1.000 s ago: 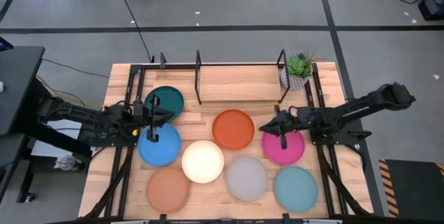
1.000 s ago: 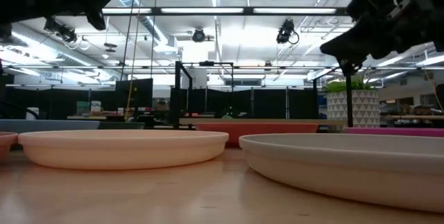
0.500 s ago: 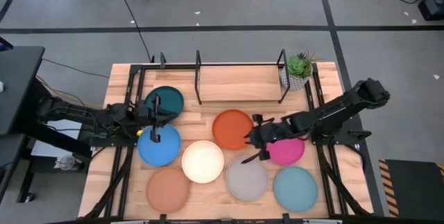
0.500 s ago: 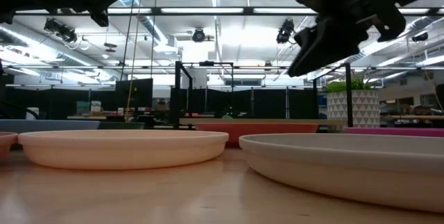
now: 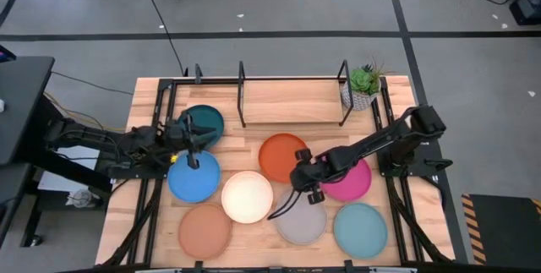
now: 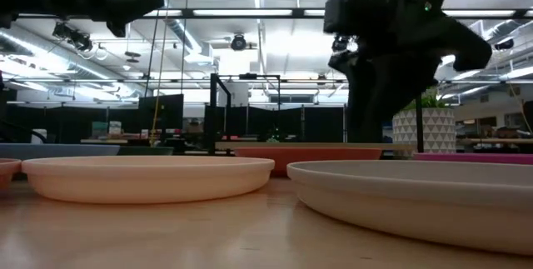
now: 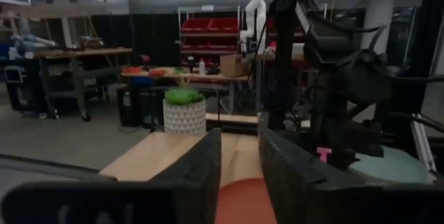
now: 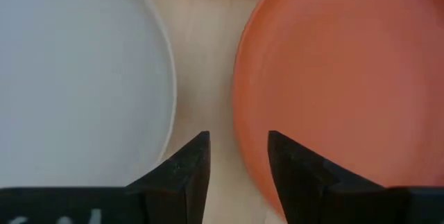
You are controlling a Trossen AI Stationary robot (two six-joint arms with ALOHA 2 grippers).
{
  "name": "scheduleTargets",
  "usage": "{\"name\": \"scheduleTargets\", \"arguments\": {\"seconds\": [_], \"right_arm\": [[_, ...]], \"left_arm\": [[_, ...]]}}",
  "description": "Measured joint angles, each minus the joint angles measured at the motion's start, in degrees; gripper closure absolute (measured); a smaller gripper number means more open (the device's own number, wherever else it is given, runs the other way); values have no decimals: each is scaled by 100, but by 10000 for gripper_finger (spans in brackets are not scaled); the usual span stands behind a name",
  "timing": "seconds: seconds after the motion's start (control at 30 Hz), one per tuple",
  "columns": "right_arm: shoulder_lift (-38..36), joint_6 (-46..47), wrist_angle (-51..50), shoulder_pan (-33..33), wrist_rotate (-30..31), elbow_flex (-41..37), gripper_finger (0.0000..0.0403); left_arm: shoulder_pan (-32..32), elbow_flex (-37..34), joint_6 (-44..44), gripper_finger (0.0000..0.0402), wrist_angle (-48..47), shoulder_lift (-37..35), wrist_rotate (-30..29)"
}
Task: Place and stack plates onto a shelf
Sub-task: Put the orange plate on the shelf
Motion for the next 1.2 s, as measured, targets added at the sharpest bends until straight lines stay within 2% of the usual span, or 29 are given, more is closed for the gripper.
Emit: {"name": "scheduleTargets", "arguments": {"seconds": [0.13,0.33,0.57,0.73,0.97,1.2], "right_arm": [[343,-57,-265,1,11,151,258],[530,-159,-418,-7,426,163,280],[461,-197,-480,-117,457,164,345],[481,-347,-549,-152,328,163,391],[201,-406,-944,-29,284,399,385],[-267,-505,-1435,148,692,751,389]], "left_arm": [[-2,0,-102,254,-339,0,78],[-4,43,-233,249,-477,0,99],[-4,646,-227,249,-1491,49,113],[-4,848,-219,249,-1761,224,112],[-8,933,20,249,-1696,483,112],[-7,935,17,249,-1648,640,111]]}}
